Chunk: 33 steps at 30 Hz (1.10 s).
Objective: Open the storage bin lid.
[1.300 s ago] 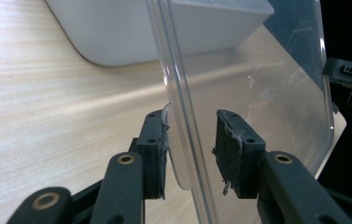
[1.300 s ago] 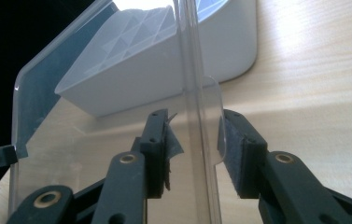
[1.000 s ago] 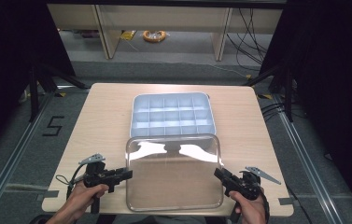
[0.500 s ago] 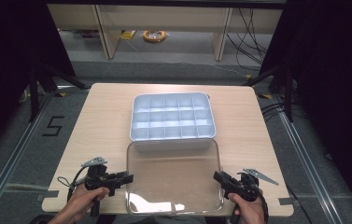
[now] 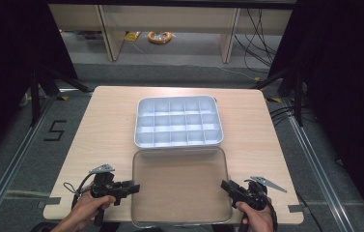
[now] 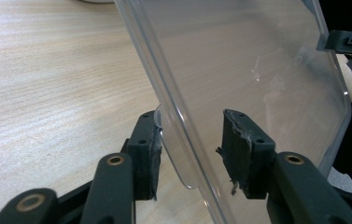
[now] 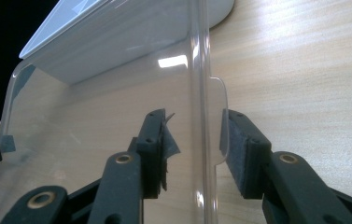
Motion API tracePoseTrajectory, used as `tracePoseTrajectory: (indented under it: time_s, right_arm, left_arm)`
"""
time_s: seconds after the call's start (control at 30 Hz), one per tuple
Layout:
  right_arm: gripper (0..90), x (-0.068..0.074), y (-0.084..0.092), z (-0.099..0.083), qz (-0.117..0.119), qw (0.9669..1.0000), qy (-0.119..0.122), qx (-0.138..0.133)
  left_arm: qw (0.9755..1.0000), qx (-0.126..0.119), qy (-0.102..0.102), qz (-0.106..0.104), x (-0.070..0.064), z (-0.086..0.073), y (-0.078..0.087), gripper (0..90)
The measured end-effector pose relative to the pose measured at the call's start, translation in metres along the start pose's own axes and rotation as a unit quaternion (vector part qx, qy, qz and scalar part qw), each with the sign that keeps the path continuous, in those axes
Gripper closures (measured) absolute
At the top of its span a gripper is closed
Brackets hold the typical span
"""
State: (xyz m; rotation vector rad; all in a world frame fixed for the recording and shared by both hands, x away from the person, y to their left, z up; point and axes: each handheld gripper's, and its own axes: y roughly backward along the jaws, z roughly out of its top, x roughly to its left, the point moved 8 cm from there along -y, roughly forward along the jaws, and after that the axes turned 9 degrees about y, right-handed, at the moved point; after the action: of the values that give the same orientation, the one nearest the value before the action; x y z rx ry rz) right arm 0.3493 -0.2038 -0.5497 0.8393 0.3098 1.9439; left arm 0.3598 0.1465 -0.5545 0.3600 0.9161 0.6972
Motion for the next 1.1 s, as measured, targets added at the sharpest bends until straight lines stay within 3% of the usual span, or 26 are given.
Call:
tracePoseTrajectory:
  time_s: [0.03, 0.07, 0.13, 0.2, 0.27, 0.33, 0.37, 0.4, 0.43, 0.6, 0.63, 0.77, 0.8, 0.83, 0.9, 1.0, 1.07, 1.1]
  right_arm:
    - [61.6, -0.001, 0.000, 0.000, -0.002, 1.0000, 0.004, 0.001]
    - [61.5, 0.002, -0.001, -0.001, 0.003, 1.0000, -0.010, 0.000]
    - [61.1, -0.001, -0.003, -0.002, 0.004, 0.9999, 0.013, 0.001]
    - [61.2, -0.003, -0.003, -0.002, 0.000, 0.9999, 0.017, 0.003]
    - [61.1, -0.001, -0.004, -0.002, 0.006, 0.9999, 0.009, 0.003]
    - [60.9, -0.002, -0.004, -0.003, -0.003, 1.0000, 0.005, 0.005]
    - [60.9, -0.005, -0.004, -0.002, -0.005, 0.9998, 0.021, 0.001]
    - [60.7, 0.000, -0.002, -0.002, 0.004, 1.0000, -0.002, 0.007]
    - [60.1, 0.000, -0.003, -0.003, -0.005, 0.9999, -0.005, 0.013]
    - [59.5, 0.000, -0.005, -0.003, -0.006, 0.9999, 0.000, 0.012]
    - [59.2, -0.003, -0.005, -0.003, -0.004, 0.9997, 0.021, 0.012]
    - [58.5, -0.004, -0.008, -0.001, -0.018, 0.9992, 0.035, 0.006]
    - [58.5, -0.004, -0.008, -0.001, -0.018, 0.9992, 0.035, 0.006]
    - [58.5, 0.000, -0.006, -0.003, -0.012, 0.9997, 0.006, 0.020]
    - [58.4, -0.003, -0.008, -0.002, -0.010, 0.9994, 0.032, 0.012]
    - [58.3, -0.004, -0.008, -0.001, -0.012, 0.9992, 0.034, 0.015]
    - [58.1, 0.007, -0.008, -0.002, -0.005, 0.9992, -0.026, 0.029]
    - [58.0, 0.011, -0.007, -0.004, -0.011, 0.9974, -0.057, 0.043]
  left_arm:
    - [1.0000, 0.000, 0.003, 0.001, 0.001, 0.000, 0.000, 56.8]
    - [1.0000, 0.001, 0.003, 0.003, 0.001, 0.000, -0.001, 56.5]
    - [1.0000, 0.001, 0.003, 0.003, 0.002, 0.001, -0.001, 56.2]
    - [1.0000, 0.003, 0.007, 0.004, 0.003, 0.001, -0.003, 55.8]
    - [1.0000, 0.001, 0.004, 0.008, 0.003, 0.002, -0.004, 55.1]
    - [0.9999, 0.002, 0.005, 0.009, 0.003, 0.003, -0.004, 55.1]
    - [0.9999, 0.002, 0.005, 0.011, 0.003, 0.003, -0.004, 55.0]
    - [0.9999, 0.002, 0.002, 0.011, 0.003, 0.003, -0.004, 54.9]
    - [0.9999, 0.002, 0.001, 0.010, 0.003, 0.003, -0.004, 54.7]
    - [0.9999, 0.005, 0.003, 0.012, 0.004, 0.002, -0.005, 54.2]
    - [0.9999, 0.006, 0.004, 0.013, 0.004, 0.002, -0.005, 54.1]
    - [0.9999, 0.005, 0.005, 0.015, 0.004, 0.003, -0.006, 53.7]
    - [0.9999, 0.007, 0.004, 0.014, 0.004, 0.003, -0.006, 53.7]
    - [0.9999, 0.009, 0.005, 0.013, 0.004, 0.003, -0.007, 53.7]
    - [0.9998, 0.011, 0.006, 0.015, 0.005, 0.003, -0.007, 53.6]
    - [0.9997, 0.014, 0.008, 0.016, 0.006, 0.004, -0.008, 53.5]
    - [0.9997, 0.012, 0.011, 0.018, 0.007, 0.006, -0.010, 53.3]
    - [0.9996, 0.016, 0.011, 0.020, 0.009, 0.006, -0.009, 53.2]
